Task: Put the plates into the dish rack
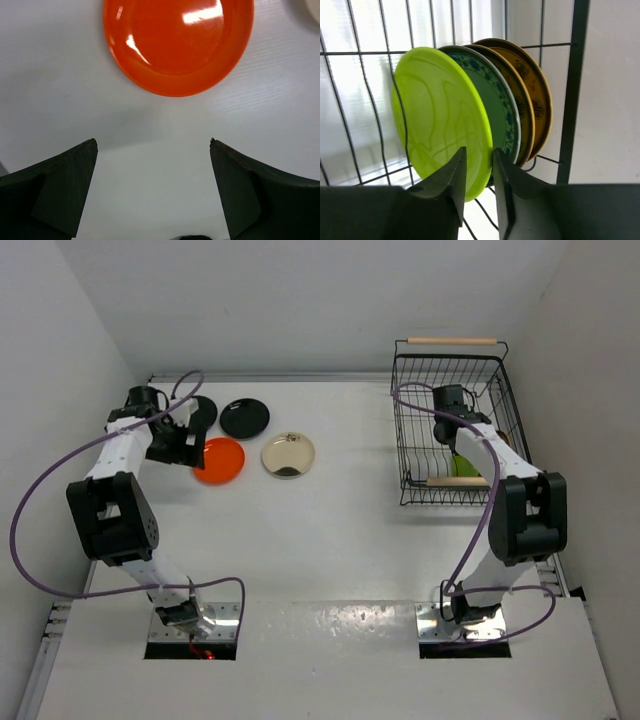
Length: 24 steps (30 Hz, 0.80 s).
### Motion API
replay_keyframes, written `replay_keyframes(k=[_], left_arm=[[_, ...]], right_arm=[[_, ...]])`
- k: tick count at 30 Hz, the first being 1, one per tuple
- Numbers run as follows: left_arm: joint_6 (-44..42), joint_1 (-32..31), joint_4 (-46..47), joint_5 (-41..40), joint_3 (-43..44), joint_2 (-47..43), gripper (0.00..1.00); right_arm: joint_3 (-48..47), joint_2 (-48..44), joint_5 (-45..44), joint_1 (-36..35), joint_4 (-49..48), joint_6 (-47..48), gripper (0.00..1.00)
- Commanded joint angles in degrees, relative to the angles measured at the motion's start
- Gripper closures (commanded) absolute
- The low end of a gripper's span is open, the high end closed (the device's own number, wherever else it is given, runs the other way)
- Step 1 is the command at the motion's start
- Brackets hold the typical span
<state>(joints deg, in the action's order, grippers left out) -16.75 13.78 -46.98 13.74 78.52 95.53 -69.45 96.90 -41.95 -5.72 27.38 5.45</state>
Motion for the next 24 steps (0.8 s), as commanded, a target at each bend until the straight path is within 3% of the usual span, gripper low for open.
replay_keyframes(k=[1, 3, 8, 12, 16, 24], left_arm=[[-1.09, -3.22, 0.31, 5.24, 0.22, 1.67, 0.01], [-1.09, -6.65, 1.01, 6.3, 1.1, 2.46, 0.01], [-0.57, -12.72, 2.15, 6.3, 6.71, 8.44, 0.01], [1.89, -15.97, 2.68, 7.44, 11.73, 14.59, 0.01], [3.48, -17.74, 3.83, 6.75, 16.92, 20.74, 0.02], [5.33, -22.83, 3.83, 6.13, 23.95, 29.98, 0.02]], right_arm=[[-3.06, -0.48, 2.14, 0.0, 1.36, -1.15, 0.7], [-4.19, -1.19, 2.05, 0.09, 1.63, -0.97, 0.61], [-6.04, -3.21, 1.26, 0.62, 2.86, -0.79, 0.59], [-6.84, -5.75, 1.52, 0.88, 3.73, -1.23, 0.45], [-8.51, -8.04, 3.19, 0.88, 6.36, -2.81, 0.39], [-7.98, -14.72, 5.57, -4.73, 7.96, -4.05, 0.34]])
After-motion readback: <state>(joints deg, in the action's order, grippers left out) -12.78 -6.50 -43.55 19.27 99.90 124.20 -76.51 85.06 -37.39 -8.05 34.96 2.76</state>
